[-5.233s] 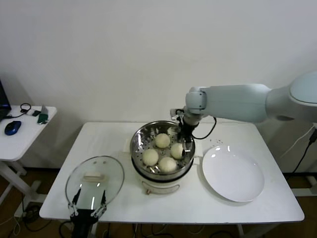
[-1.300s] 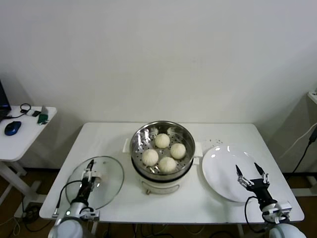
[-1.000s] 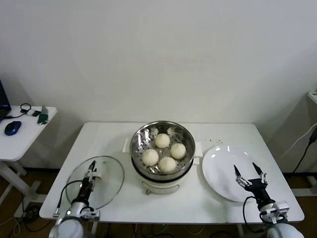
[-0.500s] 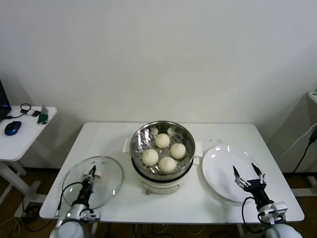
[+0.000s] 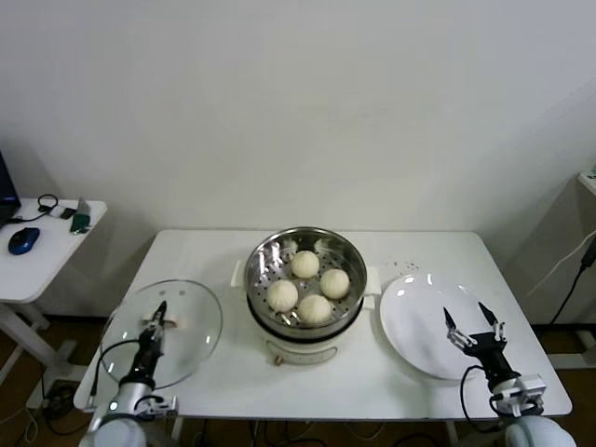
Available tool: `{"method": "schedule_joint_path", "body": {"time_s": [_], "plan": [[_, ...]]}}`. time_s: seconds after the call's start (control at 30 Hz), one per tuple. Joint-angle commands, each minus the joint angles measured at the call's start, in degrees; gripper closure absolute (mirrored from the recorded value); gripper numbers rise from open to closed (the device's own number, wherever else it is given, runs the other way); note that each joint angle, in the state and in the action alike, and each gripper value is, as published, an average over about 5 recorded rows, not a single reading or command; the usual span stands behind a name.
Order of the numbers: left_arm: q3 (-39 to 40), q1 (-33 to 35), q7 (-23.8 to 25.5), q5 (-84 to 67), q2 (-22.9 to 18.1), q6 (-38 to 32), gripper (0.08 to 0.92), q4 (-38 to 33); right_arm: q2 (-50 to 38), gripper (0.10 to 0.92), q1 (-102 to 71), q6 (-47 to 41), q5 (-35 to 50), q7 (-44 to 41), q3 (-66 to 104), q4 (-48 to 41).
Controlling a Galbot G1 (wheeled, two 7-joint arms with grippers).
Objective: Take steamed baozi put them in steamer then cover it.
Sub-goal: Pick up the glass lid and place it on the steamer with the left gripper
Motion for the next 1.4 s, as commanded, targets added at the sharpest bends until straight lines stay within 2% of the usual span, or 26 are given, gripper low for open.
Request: {"method": "schedule_joint_path", "body": {"time_s": [0.03,0.2,0.37,0.57,0.7,0.8,1.0,1.17,1.27,1.4], "plan": [[-1.1,7.7,1.0,-2.6,3.5,11.1,0.852,-18.8,-1.8,0.203,1.8,-1.0,0.0,-0.6,-0.9,-0.7],[-1.4,10.3,5.9,-3.4,6.6,16.1,0.852,-27.4,-2.8,0.203,3.5,-1.0,-0.1,-0.7,-2.4,-1.5],[-0.2,9.6,8.3,-6.2,11.5,21.4,0.852,-32.6,-3.4,0.203,4.9,-1.1,-1.0,-1.0,-4.0,-2.1],[4.5,5.2,10.7,-13.3,19.4,28.8,0.852,-32.8,-2.9,0.203,7.3,-0.8,-2.1,-0.8,-6.0,-4.0],[13.5,-2.2,13.3,-15.2,22.1,34.3,0.852,-32.4,-2.4,0.203,8.7,-0.6,-3.0,-0.6,-6.8,-5.4],[22.0,-9.0,16.2,-12.6,20.0,37.4,0.852,-31.5,-1.8,0.203,9.5,-0.4,-3.6,-0.6,-7.2,-6.4],[35.0,-19.6,22.7,-5.0,12.5,40.9,0.852,-27.8,-1.0,0.203,10.2,0.1,-4.8,-0.6,-7.4,-7.9],[40.7,-27.1,27.7,-1.3,7.7,42.6,0.852,-24.2,-0.6,0.203,10.3,0.6,-5.3,-0.6,-7.0,-8.8],[43.0,-29.1,30.3,2.0,4.0,42.6,0.852,-21.9,-0.7,0.203,10.3,0.8,-5.4,-0.6,-6.6,-9.1],[46.6,-30.6,31.2,4.1,-0.8,42.6,0.852,-18.4,-0.9,0.203,10.3,1.1,-5.0,-0.6,-6.4,-9.1]]}}
